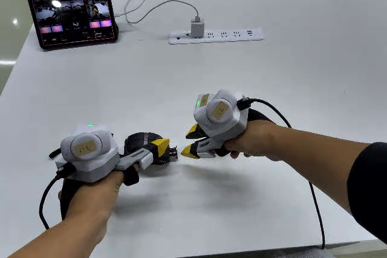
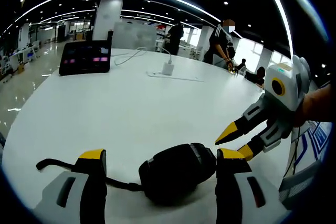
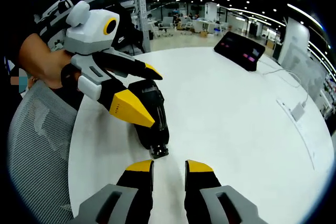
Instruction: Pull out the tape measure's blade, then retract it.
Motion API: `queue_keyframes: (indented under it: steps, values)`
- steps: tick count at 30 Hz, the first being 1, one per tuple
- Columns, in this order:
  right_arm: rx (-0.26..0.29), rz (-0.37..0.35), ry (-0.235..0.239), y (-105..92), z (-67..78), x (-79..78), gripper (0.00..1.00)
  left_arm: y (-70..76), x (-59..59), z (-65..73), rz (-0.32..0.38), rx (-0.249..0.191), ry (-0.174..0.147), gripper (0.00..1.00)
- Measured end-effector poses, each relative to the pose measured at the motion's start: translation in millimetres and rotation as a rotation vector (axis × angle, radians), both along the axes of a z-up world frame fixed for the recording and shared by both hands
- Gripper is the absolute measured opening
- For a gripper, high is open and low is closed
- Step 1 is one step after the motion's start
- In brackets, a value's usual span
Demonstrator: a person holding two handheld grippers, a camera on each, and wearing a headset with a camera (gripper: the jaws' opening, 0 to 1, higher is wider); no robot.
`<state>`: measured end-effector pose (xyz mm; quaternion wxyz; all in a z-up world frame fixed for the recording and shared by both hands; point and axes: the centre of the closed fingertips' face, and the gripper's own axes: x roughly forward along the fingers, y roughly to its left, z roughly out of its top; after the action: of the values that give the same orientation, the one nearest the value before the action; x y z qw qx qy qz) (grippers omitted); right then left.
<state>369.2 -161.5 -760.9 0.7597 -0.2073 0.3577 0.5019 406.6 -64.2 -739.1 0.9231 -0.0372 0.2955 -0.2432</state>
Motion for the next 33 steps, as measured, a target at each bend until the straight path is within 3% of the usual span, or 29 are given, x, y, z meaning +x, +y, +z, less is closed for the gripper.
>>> queue_keyframes:
  steps: [9,16,19,20,27,31,33]
  values:
    - [0.023,-0.073,-0.014,-30.5,10.4,-7.4,0.24,10.3,-7.0,2.8,-0.069,0.017,0.013,0.87]
    - [0.031,-0.139,-0.026,-61.3,16.4,-15.1,0.28,27.8,-8.5,4.8,-0.142,0.044,0.018,0.94]
    - [0.032,-0.165,-0.028,-75.4,18.3,-18.5,0.30,33.5,-10.0,2.7,-0.177,0.037,0.048,0.99]
    - [0.033,-0.176,-0.029,-80.9,19.2,-19.7,0.31,37.8,-10.6,1.1,-0.200,0.067,0.041,0.99]
    - [0.032,-0.221,-0.030,-107.7,23.6,-25.2,0.35,53.6,-15.7,-1.2,-0.264,0.106,0.040,0.99]
    - [0.031,-0.230,-0.029,-116.4,25.0,-30.0,0.38,52.3,-24.1,-1.6,-0.305,0.089,0.057,0.99]
    - [0.029,-0.229,-0.030,-121.2,25.2,-34.0,0.40,53.4,-27.0,-1.2,-0.317,0.095,0.048,0.99]
